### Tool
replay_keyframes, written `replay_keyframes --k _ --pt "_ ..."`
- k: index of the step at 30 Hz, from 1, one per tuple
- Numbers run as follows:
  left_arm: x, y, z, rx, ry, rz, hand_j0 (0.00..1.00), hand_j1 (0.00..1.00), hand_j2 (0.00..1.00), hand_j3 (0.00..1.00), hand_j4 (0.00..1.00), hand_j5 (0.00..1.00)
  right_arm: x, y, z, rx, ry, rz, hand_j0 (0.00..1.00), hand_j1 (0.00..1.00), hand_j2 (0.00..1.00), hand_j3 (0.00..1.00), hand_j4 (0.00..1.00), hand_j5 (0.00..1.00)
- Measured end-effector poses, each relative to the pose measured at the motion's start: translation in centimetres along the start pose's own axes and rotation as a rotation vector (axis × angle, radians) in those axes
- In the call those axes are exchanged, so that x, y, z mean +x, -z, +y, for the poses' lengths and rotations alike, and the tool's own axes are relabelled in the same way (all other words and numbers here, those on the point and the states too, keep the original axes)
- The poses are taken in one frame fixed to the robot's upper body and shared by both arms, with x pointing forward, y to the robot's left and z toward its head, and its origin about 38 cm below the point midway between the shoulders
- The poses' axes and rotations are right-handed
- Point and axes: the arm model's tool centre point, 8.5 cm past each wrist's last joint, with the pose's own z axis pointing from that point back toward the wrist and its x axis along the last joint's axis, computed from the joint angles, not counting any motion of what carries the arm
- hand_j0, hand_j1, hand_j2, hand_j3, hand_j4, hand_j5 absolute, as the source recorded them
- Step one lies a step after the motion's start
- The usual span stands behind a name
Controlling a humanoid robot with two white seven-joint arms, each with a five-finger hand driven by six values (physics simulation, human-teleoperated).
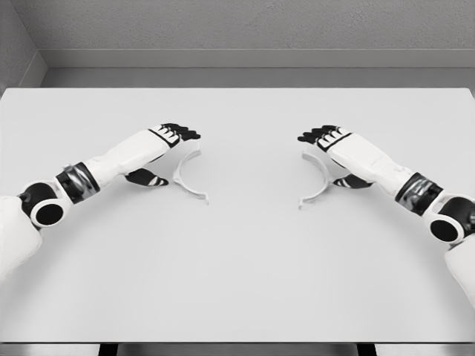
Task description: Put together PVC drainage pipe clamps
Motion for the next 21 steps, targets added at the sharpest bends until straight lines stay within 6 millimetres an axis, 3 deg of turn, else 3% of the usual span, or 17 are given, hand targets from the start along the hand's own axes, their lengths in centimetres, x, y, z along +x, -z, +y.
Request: replay_keyframes --k 10,21 --pt "-0.8 -0.7 0.5 -0.003 0.011 0.021 1.00 1.00 1.00 1.00 1.00 1.00 0.5 0.6 0.0 -0.001 0.001 -0.015 1.00 1.00 1.00 1.00 1.00 1.00" --pt "-1.2 -0.1 0.8 0.001 0.012 0.029 1.00 1.00 1.00 1.00 1.00 1.00 1.1 1.4 0.2 -0.002 0.007 -0.034 1.00 1.00 1.00 1.00 1.00 1.00"
